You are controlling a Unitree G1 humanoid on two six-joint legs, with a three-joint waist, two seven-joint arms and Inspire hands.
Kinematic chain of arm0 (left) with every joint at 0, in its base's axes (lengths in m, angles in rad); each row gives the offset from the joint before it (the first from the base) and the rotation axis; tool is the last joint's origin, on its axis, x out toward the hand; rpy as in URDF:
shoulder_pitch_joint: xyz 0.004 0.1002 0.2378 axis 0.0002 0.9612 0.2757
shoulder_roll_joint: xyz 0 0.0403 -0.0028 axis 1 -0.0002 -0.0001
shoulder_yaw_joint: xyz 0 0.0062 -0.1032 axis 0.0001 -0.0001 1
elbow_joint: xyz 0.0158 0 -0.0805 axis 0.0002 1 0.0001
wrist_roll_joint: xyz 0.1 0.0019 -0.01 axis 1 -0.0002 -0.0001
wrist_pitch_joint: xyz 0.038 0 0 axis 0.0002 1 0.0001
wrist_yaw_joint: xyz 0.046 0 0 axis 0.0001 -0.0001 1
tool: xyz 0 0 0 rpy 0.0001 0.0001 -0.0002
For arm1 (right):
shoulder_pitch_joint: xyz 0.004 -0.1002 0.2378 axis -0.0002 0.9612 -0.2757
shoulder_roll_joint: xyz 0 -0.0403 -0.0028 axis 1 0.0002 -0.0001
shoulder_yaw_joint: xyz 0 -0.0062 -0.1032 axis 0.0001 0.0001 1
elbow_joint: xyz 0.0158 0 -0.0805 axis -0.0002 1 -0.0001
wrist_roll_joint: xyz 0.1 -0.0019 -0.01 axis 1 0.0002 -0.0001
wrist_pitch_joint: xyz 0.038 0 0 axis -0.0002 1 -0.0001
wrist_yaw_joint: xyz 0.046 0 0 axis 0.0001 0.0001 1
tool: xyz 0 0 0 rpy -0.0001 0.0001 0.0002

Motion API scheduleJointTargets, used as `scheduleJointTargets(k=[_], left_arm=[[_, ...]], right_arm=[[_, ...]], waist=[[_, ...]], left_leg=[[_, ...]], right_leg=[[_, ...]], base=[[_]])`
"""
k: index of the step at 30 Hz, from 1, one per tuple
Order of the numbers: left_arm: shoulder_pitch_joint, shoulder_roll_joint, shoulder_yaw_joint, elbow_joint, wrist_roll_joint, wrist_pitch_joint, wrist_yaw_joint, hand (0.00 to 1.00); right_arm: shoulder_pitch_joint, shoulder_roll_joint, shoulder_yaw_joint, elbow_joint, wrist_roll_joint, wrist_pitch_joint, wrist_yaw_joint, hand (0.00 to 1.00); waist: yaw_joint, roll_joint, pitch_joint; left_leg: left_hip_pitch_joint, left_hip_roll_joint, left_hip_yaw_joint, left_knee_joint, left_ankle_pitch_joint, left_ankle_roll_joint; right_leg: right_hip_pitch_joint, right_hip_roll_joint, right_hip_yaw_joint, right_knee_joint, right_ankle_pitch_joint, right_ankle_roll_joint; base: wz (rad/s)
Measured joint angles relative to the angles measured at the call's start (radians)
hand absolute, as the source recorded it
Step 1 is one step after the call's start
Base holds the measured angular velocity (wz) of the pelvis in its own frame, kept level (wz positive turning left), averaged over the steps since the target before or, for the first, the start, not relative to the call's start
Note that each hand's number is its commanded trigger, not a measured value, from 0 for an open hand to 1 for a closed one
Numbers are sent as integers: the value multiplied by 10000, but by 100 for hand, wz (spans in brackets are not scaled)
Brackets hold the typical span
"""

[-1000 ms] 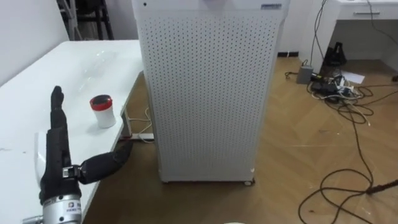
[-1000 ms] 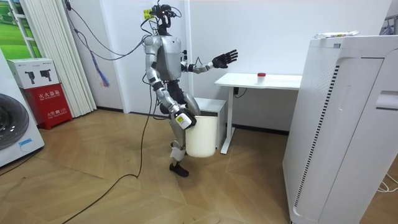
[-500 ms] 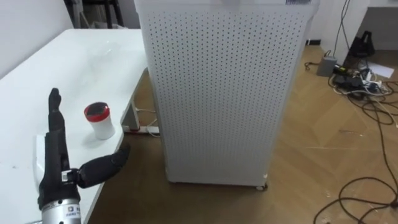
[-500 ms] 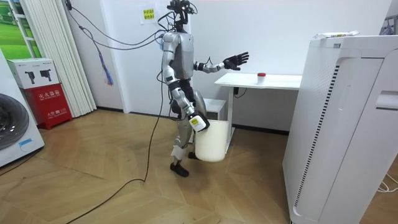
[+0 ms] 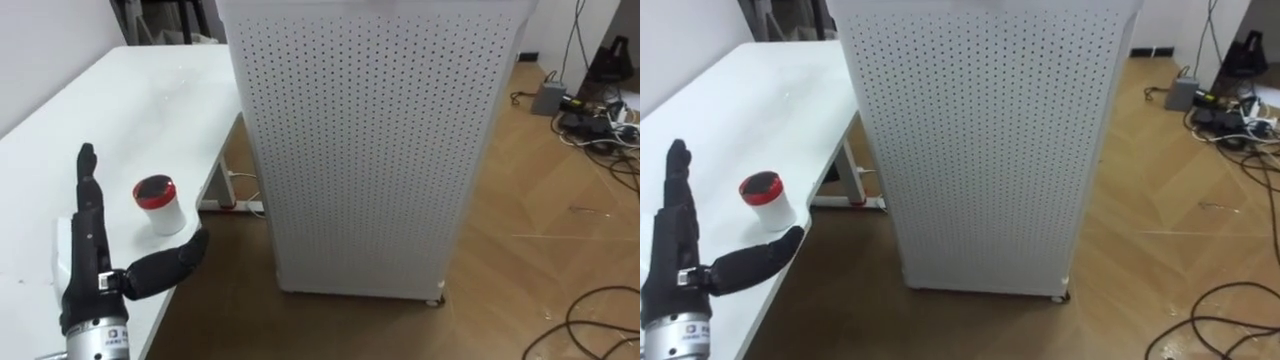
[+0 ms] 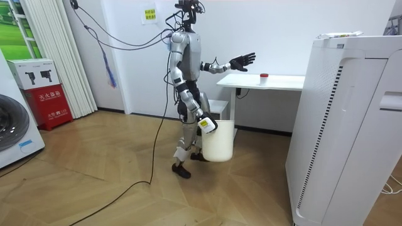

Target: Pick garbage

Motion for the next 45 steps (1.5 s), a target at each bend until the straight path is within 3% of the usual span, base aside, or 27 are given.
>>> scheduleJointTargets(k=[1,2,3,4,5,7,8,9,14,16,19,28,39,45], left_arm=[[9,-75,38,-3,11,4,7,0],[51,-139,266,-44,28,3,72,0],[64,-190,458,-25,17,9,158,0],[77,-244,624,-12,-41,79,158,0],[79,-272,558,-22,-25,77,29,0],[132,-278,473,-31,-6,77,-83,0],[246,-276,483,-65,-14,77,-49,0],[291,-277,484,-69,-14,77,-18,0],[387,-273,470,195,-80,66,-3,0],[388,-292,462,545,-190,68,-27,0],[386,-293,463,1080,-644,70,-49,0],[200,-335,465,2035,-2212,83,13,0],[177,-426,163,2069,-2223,303,-185,0],[-149,-429,147,2526,-2424,455,-242,0]], right_arm=[[38,3,-9,-19,-7,-2,-32,100],[18,13,5,-218,-73,-2,-35,100],[-115,-2,22,-410,-135,-9,-28,100],[-21,23,-13,-684,-199,-36,-122,100],[140,3,-16,-679,-194,-16,-144,100],[391,2,-15,-637,-194,36,-183,100],[438,-6,-85,-635,-193,50,-218,100],[435,-6,-176,-635,-191,50,-218,100],[411,216,-215,-638,-303,82,-73,100],[394,308,-216,-632,-390,87,-72,100],[385,423,-211,-625,-382,103,-76,100],[285,442,-207,-624,-361,173,-26,100],[234,444,-206,-630,-344,229,-32,100],[226,455,-200,-632,-342,241,-110,100]], waist=[[133,241,78],[280,250,70],[260,201,36],[19,330,1],[-152,325,6],[-231,237,53],[-228,185,40],[-223,205,27],[-120,-145,12],[-126,-168,45],[-162,-182,98],[-292,-88,119],[-394,-72,109],[-572,-86,119]], left_leg=[[165,227,-739,-166,29,-48],[63,299,-1467,-165,39,-90],[-90,358,-1556,-132,-19,-192],[-309,484,-1339,-25,-98,-363],[-242,528,-763,-122,-49,-408],[16,523,-226,-400,106,-319],[241,514,-110,-590,193,-395],[279,512,-102,-655,196,-401],[313,409,49,-628,215,-344],[359,327,50,-628,245,-295],[345,251,70,-628,253,-241],[209,138,82,-643,251,-163],[166,157,315,-654,243,-153],[99,160,317,-629,243,-152]], right_leg=[[-629,33,235,977,-207,398],[-1415,60,901,501,-291,463],[-1802,4,1021,312,176,85],[-1836,0,551,329,531,-113],[-1670,-4,136,206,564,-152],[-1280,0,-37,-59,564,-151],[-1124,21,-87,-277,564,-151],[-1093,27,-107,-311,564,-151],[-735,1,-282,-704,664,-8],[-550,-20,-297,-888,708,64],[-446,-43,-260,-1070,749,133],[-471,-50,-262,-1293,812,230],[-488,-121,-218,-1287,817,236],[-543,-126,-269,-1236,817,237]], base=[[-67],[-82],[-52],[3],[35],[37],[26],[17],[16],[17],[13],[5],[0],[3]])
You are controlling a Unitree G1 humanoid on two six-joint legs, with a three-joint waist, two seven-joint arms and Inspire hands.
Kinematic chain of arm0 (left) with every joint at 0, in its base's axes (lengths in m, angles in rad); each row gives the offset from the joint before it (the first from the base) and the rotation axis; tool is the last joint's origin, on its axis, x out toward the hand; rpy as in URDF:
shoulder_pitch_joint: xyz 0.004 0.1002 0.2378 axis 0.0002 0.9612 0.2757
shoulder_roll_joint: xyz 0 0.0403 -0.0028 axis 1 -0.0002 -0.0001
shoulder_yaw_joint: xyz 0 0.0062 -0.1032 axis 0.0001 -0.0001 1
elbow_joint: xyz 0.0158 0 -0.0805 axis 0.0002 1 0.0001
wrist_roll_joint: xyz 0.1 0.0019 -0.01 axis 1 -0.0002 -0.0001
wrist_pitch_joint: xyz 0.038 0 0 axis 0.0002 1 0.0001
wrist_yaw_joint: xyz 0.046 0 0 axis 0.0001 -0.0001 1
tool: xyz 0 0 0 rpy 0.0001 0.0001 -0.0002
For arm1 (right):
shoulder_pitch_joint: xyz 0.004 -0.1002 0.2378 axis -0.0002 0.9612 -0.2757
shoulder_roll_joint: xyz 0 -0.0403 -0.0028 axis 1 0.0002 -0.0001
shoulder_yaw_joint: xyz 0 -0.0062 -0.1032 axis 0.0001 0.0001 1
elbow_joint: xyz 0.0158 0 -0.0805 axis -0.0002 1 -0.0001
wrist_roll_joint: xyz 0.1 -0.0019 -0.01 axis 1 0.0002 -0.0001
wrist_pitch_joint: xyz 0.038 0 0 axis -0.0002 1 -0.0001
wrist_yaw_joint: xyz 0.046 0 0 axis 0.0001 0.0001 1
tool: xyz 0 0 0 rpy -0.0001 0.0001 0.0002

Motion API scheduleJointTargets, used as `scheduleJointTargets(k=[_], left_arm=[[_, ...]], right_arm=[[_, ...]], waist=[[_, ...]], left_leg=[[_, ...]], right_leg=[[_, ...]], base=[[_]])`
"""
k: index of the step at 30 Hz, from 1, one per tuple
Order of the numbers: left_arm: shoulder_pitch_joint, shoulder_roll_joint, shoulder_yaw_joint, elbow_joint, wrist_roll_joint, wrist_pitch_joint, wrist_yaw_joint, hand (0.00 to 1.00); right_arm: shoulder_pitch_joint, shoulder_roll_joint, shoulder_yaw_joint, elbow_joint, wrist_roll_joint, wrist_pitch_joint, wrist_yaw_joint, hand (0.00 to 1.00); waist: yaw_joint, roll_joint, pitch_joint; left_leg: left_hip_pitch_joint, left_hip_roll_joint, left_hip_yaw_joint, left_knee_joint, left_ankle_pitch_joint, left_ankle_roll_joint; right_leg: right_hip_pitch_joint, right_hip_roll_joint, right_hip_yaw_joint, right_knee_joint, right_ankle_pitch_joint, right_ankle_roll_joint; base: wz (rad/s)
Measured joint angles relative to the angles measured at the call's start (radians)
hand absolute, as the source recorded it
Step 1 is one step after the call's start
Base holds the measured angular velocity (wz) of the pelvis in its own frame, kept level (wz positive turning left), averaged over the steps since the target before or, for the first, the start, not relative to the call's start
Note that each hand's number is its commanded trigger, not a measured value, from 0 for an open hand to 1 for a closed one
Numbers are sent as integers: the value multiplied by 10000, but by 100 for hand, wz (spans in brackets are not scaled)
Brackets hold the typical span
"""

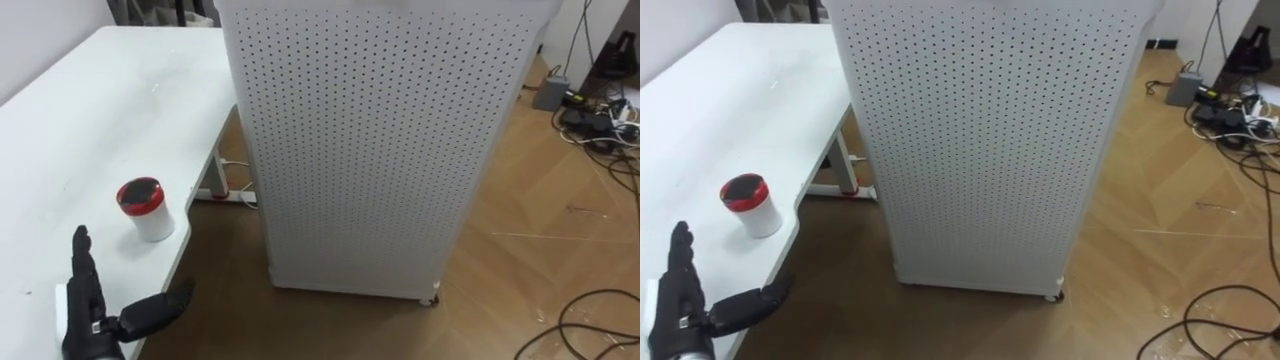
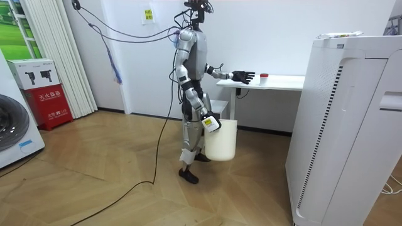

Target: Pick garbage

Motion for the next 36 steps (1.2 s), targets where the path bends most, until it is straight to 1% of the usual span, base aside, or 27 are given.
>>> scheduleJointTargets(k=[3,5,7,10,13,16,18,22,29,30,32,36], left_arm=[[-483,-1,-93,350,-342,27,7,0],[-1042,17,-204,614,-715,28,6,0],[-1434,39,-228,849,-813,36,6,0],[-1695,58,-278,833,-857,38,14,0],[-1778,91,-278,830,-1146,46,44,0],[-1787,109,-276,830,-1452,77,57,0],[-1792,158,-277,830,-1458,88,65,0],[-1918,166,-279,860,-1453,89,240,0],[-2018,171,-278,1351,-1443,103,266,0],[-2020,171,-278,1410,-1443,128,265,0],[-2023,170,-277,1533,-1446,302,265,0],[-2034,170,-260,1589,-1646,430,268,0]], right_arm=[[-1,-3,10,-1,-6,8,-24,100],[-23,-2,40,-1,-8,14,-27,100],[-91,-6,149,0,-16,23,-11,100],[-104,-7,364,-11,-21,74,11,100],[-110,-6,492,-11,-25,141,6,100],[-110,-34,504,-26,-24,200,-1,100],[-124,-67,551,-52,-24,200,-12,100],[-151,-80,659,-52,-23,200,-102,100],[-138,-71,795,-50,-38,202,-122,100],[-134,-72,794,-50,-38,204,-125,100],[-133,-72,792,-51,-38,215,-135,100],[-135,-61,789,-51,-40,240,-135,100]], waist=[[-38,-14,19],[-50,-20,23],[-71,-22,35],[-152,-48,35],[-275,-47,30],[-286,-44,19],[-288,-37,14],[-292,-41,12],[-306,-26,15],[-308,-24,15],[-306,-21,16],[-304,7,0]], left_leg=[[-61,16,-1,88,-43,73],[-157,7,-5,214,-54,91],[-208,3,-3,233,-52,93],[-214,-16,11,238,-51,94],[-209,-28,21,233,-51,94],[-230,-11,99,230,-52,94],[-274,2,125,229,-52,94],[-255,-1,239,230,-52,95],[-179,1,265,225,-54,97],[-183,3,265,228,-54,97],[-202,10,266,235,-54,98],[-265,5,268,303,-63,114]], right_leg=[[-11,15,-1,20,0,-1],[-112,-16,28,125,0,0],[-155,-23,39,136,2,0],[-178,-36,109,134,4,6],[-185,-47,110,133,8,11],[-258,-41,187,159,8,12],[-366,-34,260,254,9,12],[-370,-64,315,280,12,17],[-320,-74,337,279,15,23],[-324,-71,333,279,15,23],[-333,-67,314,284,16,22],[-350,-77,290,309,23,23]], base=[[0],[0],[0],[-1],[-1],[-8],[-9],[-1],[-1],[0],[0],[4]])
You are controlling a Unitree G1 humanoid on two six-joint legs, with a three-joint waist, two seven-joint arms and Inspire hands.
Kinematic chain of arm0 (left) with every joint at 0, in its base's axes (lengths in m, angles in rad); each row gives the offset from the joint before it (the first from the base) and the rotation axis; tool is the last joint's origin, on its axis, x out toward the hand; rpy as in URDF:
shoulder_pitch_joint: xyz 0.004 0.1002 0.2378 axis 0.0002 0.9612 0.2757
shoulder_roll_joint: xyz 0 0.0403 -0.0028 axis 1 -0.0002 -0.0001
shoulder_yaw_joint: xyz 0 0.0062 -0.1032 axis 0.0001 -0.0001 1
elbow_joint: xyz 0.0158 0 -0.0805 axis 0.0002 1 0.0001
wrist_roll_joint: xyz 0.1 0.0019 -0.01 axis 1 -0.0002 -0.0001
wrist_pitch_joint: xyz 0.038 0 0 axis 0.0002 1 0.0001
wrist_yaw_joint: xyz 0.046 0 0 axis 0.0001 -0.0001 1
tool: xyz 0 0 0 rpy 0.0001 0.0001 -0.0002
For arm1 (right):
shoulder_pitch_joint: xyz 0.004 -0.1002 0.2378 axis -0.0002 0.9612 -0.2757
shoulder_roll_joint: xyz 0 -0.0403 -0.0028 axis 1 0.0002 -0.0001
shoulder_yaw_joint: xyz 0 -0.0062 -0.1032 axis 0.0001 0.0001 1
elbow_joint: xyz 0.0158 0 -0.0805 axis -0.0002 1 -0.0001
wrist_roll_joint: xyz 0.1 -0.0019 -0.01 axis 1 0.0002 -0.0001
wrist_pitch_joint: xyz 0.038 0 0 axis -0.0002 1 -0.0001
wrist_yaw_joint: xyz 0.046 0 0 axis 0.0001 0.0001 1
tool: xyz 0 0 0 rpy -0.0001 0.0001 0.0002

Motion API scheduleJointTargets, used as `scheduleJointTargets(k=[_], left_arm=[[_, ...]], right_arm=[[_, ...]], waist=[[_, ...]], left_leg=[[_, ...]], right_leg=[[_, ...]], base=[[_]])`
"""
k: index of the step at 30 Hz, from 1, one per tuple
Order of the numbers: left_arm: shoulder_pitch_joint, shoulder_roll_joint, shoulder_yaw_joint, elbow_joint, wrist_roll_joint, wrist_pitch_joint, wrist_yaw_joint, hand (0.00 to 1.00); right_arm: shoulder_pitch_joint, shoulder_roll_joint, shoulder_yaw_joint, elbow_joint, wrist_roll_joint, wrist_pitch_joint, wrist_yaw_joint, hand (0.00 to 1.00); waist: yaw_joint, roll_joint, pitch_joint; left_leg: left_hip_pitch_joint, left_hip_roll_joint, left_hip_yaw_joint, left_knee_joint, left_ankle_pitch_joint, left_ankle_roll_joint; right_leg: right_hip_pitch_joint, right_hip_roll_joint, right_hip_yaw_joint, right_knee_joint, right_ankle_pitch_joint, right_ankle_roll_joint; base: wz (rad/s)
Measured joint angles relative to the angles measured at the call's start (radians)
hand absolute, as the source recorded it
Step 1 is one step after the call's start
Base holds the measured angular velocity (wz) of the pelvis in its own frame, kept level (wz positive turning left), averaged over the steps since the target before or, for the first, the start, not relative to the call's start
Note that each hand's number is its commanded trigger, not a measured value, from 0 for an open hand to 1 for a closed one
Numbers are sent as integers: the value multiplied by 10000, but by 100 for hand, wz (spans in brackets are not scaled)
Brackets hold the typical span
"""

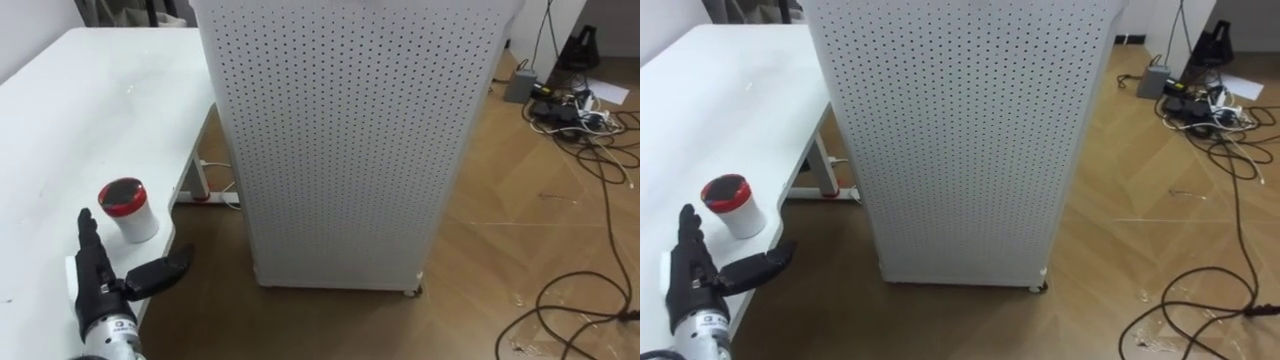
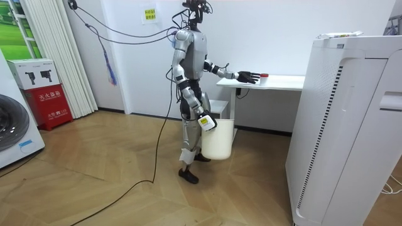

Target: Pick garbage

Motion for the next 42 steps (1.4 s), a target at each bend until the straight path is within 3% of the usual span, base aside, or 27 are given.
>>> scheduleJointTargets(k=[10,18,26,42], left_arm=[[-21,3,359,55,-320,232,-13,0],[-293,78,420,84,-905,234,-31,0],[-1182,367,419,509,-900,235,-1,0],[-1296,386,342,540,-1102,234,29,0]], right_arm=[[-6,42,-7,1,-15,187,-15,100],[-12,40,-18,0,-50,187,-18,100],[-4,42,-14,0,-54,187,-161,100],[-95,21,285,0,62,184,-409,100]], waist=[[9,82,-71],[-4,21,-48],[-4,-22,7],[-83,143,4]], left_leg=[[-70,-5,3,62,-1,4],[-47,-4,4,40,-1,5],[-103,21,83,86,-27,49],[-220,6,196,44,-29,53]], right_leg=[[-15,5,6,-27,7,7],[-13,23,38,-17,7,7],[-70,85,139,-17,62,11],[-258,50,226,-28,102,29]], base=[[1],[0],[-3],[-2]])
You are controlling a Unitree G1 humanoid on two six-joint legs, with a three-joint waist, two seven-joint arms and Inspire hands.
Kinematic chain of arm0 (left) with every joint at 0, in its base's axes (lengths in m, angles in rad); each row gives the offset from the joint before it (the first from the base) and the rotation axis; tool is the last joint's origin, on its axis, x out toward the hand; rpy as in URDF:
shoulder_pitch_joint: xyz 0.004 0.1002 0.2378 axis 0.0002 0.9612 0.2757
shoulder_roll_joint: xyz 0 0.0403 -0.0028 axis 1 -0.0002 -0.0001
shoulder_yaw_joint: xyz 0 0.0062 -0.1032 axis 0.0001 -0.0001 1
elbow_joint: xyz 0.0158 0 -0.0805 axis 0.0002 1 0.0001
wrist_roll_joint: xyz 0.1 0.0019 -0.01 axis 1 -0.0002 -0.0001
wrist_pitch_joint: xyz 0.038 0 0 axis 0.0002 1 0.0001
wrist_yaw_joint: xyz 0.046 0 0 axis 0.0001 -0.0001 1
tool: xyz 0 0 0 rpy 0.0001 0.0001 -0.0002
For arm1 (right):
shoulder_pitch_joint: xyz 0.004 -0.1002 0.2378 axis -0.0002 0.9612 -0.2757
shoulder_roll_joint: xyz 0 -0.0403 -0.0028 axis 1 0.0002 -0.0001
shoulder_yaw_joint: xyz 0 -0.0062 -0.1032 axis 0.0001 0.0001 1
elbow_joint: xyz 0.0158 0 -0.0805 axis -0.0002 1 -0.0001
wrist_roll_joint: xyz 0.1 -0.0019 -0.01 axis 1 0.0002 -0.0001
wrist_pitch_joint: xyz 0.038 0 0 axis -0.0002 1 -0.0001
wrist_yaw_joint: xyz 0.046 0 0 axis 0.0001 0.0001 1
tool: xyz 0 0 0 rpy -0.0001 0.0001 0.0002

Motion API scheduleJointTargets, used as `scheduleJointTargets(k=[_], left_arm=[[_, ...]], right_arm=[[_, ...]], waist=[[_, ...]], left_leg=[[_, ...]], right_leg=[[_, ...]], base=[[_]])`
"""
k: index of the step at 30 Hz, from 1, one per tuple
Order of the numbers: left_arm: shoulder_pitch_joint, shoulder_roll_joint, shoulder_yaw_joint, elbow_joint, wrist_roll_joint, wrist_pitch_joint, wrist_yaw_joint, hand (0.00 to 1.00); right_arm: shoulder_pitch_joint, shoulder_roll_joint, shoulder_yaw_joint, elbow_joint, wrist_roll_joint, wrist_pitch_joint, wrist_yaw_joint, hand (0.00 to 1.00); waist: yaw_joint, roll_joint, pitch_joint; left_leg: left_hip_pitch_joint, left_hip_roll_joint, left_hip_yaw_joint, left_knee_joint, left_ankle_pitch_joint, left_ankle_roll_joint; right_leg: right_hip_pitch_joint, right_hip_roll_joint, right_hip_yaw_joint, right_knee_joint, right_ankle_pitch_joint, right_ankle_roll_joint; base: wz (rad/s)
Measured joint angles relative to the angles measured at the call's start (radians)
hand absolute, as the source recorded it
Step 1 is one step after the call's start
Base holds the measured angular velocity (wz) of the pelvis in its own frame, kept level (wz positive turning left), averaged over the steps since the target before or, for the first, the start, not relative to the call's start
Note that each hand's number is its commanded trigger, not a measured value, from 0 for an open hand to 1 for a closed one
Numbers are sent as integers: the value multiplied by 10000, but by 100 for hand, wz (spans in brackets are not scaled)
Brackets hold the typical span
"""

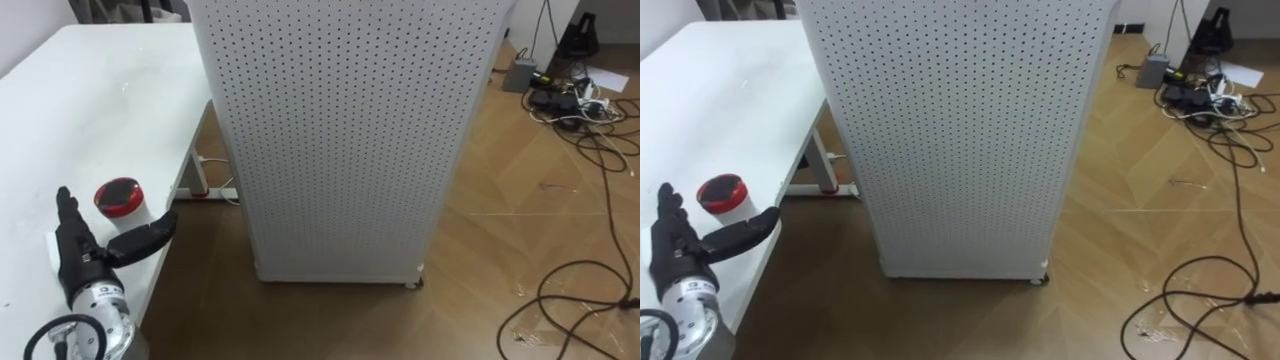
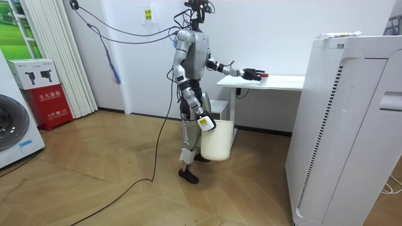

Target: Pick garbage

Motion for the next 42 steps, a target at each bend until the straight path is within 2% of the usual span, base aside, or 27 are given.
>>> scheduleJointTargets(k=[4,8,13,24,28,29,30,31,32,37,42], left_arm=[[-51,10,-99,218,-281,-3,139,0],[-409,24,-140,855,-283,-3,107,0],[-722,91,-138,1058,-285,-2,-78,0],[-739,220,-134,1077,-393,31,-336,0],[-920,237,-129,1178,-393,133,-387,0],[-947,247,-126,1213,-389,152,-423,3],[-952,259,-122,1216,-394,162,-453,51],[-963,292,-118,1245,-397,187,-512,73],[-1033,298,-119,1307,-404,227,-544,100],[-1386,398,68,1692,-409,310,-508,100],[-1387,474,85,1713,-410,501,-473,100]], right_arm=[[-144,3,135,0,0,0,-14,100],[-155,9,217,2,-21,0,-18,100],[-159,14,304,3,-19,1,-17,100],[-160,13,307,2,-17,7,-24,100],[-174,13,308,2,-18,20,-29,100],[-174,13,308,2,-8,20,-30,100],[-174,14,308,2,2,20,-29,100],[-174,13,308,2,4,21,-29,100],[-171,13,315,2,5,23,-29,100],[-230,9,361,11,226,147,-30,100],[-232,14,406,19,335,230,-31,100]], waist=[[-110,19,24],[-147,-15,69],[-149,-85,111],[-168,-102,108],[-156,-115,99],[-155,-116,97],[-154,-117,97],[-157,-118,96],[-162,-118,96],[-153,-126,83],[-162,-158,70]], left_leg=[[-28,1,20,7,0,0],[-70,13,19,11,0,0],[-77,13,55,12,0,0],[-76,21,102,12,-1,1],[-153,31,103,21,-1,1],[-154,31,104,26,-1,1],[-154,31,105,26,-1,1],[-156,32,106,31,-1,1],[-187,33,105,53,-1,1],[-299,34,103,79,2,6],[-299,4,103,85,14,24]], right_leg=[[-37,3,5,0,0,1],[-106,29,90,19,0,0],[-159,31,172,38,0,0],[-190,38,314,35,5,5],[-263,39,310,43,20,0],[-264,45,318,46,23,0],[-267,48,327,49,24,0],[-274,46,333,62,24,0],[-278,44,314,65,25,0],[-435,-20,314,182,25,-1],[-442,-36,314,203,30,6]], base=[[0],[-2],[-3],[-1],[0],[0],[0],[0],[0],[1],[0]])
